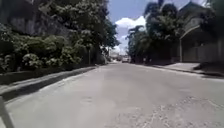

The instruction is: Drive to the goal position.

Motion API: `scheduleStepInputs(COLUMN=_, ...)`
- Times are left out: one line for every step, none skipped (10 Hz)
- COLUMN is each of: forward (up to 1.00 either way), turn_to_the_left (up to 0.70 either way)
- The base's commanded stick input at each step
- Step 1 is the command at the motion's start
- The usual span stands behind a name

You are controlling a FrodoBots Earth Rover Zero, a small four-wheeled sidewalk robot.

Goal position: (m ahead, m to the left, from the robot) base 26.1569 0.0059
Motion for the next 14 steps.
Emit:
scheduleStepInputs(forward=1.0, turn_to_the_left=0.04)
scheduleStepInputs(forward=1.0, turn_to_the_left=0.04)
scheduleStepInputs(forward=1.0, turn_to_the_left=0.04)
scheduleStepInputs(forward=1.0, turn_to_the_left=0.04)
scheduleStepInputs(forward=1.0, turn_to_the_left=0.04)
scheduleStepInputs(forward=1.0, turn_to_the_left=0.04)
scheduleStepInputs(forward=1.0, turn_to_the_left=0.04)
scheduleStepInputs(forward=1.0, turn_to_the_left=0.04)
scheduleStepInputs(forward=1.0, turn_to_the_left=0.04)
scheduleStepInputs(forward=1.0, turn_to_the_left=0.04)
scheduleStepInputs(forward=1.0, turn_to_the_left=0.04)
scheduleStepInputs(forward=1.0, turn_to_the_left=-0.12)
scheduleStepInputs(forward=1.0, turn_to_the_left=-0.34)
scheduleStepInputs(forward=1.0, turn_to_the_left=-0.36)
